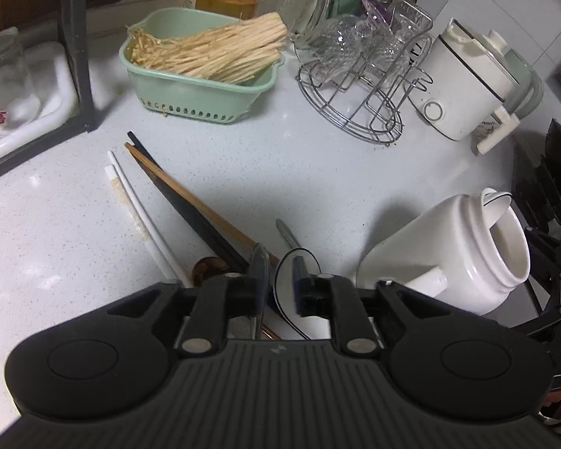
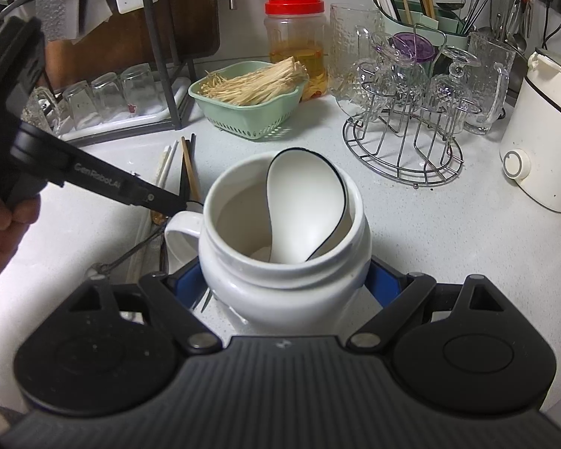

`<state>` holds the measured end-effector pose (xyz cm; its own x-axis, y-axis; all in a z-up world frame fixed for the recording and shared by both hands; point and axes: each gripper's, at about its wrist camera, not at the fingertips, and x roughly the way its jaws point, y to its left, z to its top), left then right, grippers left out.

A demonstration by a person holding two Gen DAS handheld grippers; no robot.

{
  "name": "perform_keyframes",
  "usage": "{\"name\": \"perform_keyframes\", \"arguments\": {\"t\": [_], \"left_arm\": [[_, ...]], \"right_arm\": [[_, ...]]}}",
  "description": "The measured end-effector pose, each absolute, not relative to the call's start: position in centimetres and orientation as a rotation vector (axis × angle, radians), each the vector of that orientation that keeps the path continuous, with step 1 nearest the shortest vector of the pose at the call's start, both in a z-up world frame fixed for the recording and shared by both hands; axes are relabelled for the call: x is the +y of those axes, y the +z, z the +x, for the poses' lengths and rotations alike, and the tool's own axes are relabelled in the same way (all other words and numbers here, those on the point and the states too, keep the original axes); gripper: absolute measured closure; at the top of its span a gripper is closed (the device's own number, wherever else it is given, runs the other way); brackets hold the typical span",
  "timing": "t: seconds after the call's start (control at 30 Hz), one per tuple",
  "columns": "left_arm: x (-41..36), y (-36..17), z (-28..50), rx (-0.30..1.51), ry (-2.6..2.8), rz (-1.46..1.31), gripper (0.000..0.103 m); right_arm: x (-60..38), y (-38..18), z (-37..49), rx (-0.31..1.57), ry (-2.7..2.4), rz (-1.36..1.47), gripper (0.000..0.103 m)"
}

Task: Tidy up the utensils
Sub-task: 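Lift the grasped spoon with the left tool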

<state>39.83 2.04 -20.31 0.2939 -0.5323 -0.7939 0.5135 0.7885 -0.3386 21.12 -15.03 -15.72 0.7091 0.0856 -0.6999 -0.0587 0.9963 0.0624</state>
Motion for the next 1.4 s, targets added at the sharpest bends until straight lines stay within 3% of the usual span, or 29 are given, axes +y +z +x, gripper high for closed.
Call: {"name": "perform_keyframes", "arguments": {"t": [0.07,0.37,0.5,0.67,1.4], "left_arm": [[2.1,-20.5,40.0,1.067,-0.711,-0.025,0.073],[1.5,-21.1,40.3,1.074,-0.748,-0.014,0.074],[1.3,-20.9,40.0,1.053,-0.744,0.024,0.093],[1.2,-20.2,39.4,1.022,-0.73,0.053,0.098],[1.3,-14.5,36.5,0.901,-0.535,0.082,0.098]], "right_arm": [[-15.1,-15.7,21.1,0.781,0.08,0.037,0.012],[-15.0,-15.7,21.6,0.786,0.074,0.037,0.012],[-15.0,-15.7,21.6,0.787,0.074,0.036,0.012],[-15.0,-15.7,21.6,0.79,0.076,0.032,0.012],[-15.0,-15.7,21.5,0.777,0.081,0.03,0.012]]}}
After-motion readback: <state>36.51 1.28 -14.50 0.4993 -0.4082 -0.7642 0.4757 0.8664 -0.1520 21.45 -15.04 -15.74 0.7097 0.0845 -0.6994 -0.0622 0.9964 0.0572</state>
